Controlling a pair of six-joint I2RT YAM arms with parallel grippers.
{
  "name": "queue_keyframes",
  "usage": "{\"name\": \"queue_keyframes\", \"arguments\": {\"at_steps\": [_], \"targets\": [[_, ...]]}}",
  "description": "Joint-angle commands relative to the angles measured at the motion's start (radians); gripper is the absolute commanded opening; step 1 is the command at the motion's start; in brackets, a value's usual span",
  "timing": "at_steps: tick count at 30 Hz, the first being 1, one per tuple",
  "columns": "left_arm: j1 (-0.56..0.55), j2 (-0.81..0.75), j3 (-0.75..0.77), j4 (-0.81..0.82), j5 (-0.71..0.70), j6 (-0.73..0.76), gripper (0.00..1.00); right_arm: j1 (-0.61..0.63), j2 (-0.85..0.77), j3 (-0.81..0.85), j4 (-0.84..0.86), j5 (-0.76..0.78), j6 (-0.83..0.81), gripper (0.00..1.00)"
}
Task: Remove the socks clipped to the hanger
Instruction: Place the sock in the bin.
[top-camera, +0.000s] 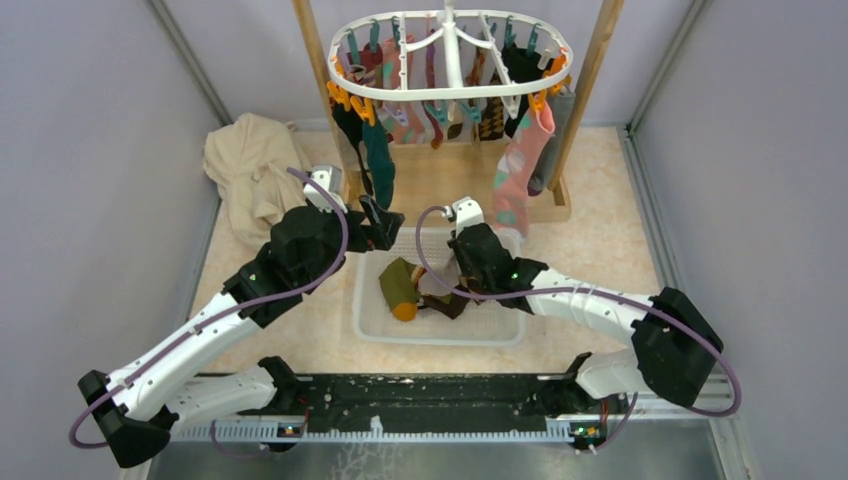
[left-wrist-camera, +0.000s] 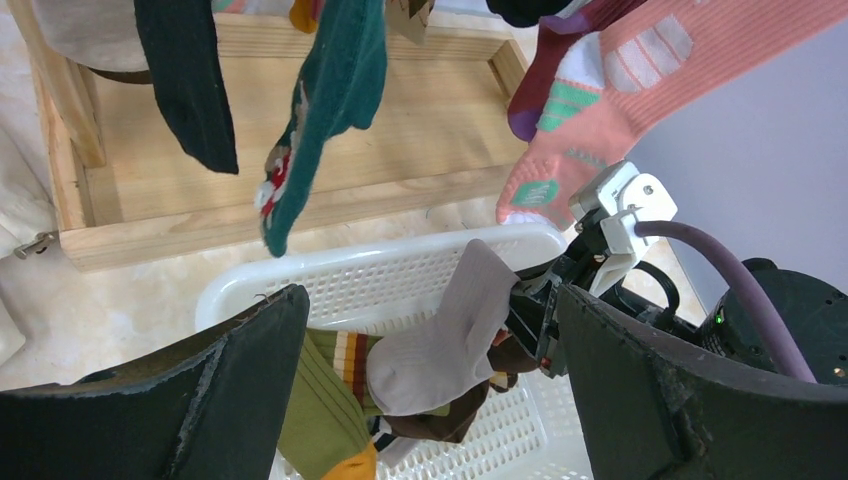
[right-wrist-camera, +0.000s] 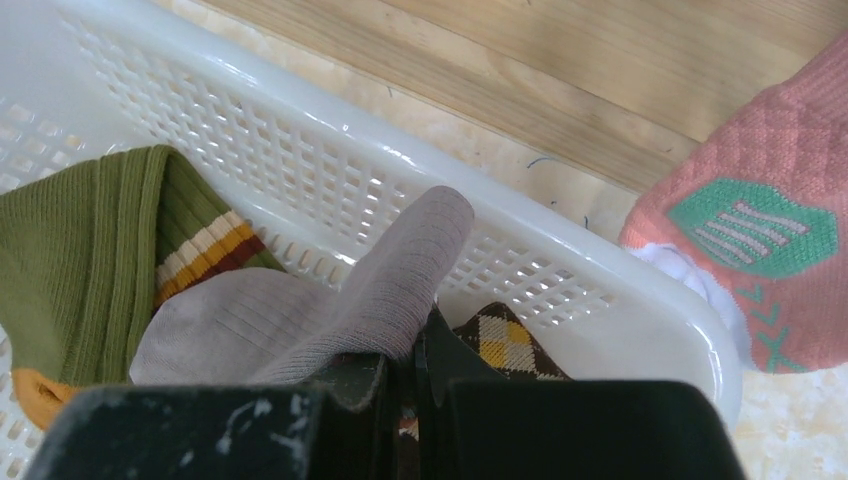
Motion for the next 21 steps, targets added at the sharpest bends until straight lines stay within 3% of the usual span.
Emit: {"name": "queue_keyframes", "arguments": {"at_steps": [1, 10, 21], "targets": [[-0.001, -0.002, -0.007, 0.005, 0.006, -0.008, 0.99, -0.004, 0.011, -0.001, 0.042, -0.021, 0.013, 0.00], [-0.001, 0.004, -0.007, 0.007, 0.006, -0.008, 0.99, -0.005, 0.021, -0.010, 0.060, -0.043, 0.014, 0.00], [-0.002, 0.012, 0.001, 0.012, 0.007, -0.003, 0.99, -0.005, 0.030, 0.009, 0.097, -0.141, -0.023, 0.08]]}}
